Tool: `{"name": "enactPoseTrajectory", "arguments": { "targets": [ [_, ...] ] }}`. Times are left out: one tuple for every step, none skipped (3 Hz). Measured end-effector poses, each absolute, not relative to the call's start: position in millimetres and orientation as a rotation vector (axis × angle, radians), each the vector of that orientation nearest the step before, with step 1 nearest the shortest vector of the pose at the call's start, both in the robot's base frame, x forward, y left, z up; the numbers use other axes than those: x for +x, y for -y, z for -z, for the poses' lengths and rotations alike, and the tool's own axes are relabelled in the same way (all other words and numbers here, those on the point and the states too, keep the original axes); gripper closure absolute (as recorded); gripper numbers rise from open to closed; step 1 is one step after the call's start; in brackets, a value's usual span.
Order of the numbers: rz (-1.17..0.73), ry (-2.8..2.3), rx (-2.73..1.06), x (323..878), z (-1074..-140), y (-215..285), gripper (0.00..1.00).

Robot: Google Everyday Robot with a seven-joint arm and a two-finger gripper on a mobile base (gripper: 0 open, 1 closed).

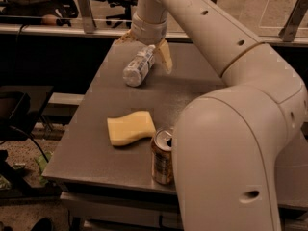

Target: Place blue plastic bottle upright

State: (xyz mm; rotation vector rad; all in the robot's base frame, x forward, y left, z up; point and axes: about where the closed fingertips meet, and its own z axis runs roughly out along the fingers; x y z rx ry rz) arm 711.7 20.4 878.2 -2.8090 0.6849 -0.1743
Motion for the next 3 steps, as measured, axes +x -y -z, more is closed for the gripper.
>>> {"name": "enactPoseTrajectory", "arguments": {
  "targets": [
    [0.190,-0.611,-2.845,720.0,-873.5,-26.3,0.00],
    [0.208,-0.564,-2.892,731.0,-866.1,-28.9,0.00],
    [0.224,-0.549,-2.934,743.1,-857.7,-26.2,0.00]
  ]
}}
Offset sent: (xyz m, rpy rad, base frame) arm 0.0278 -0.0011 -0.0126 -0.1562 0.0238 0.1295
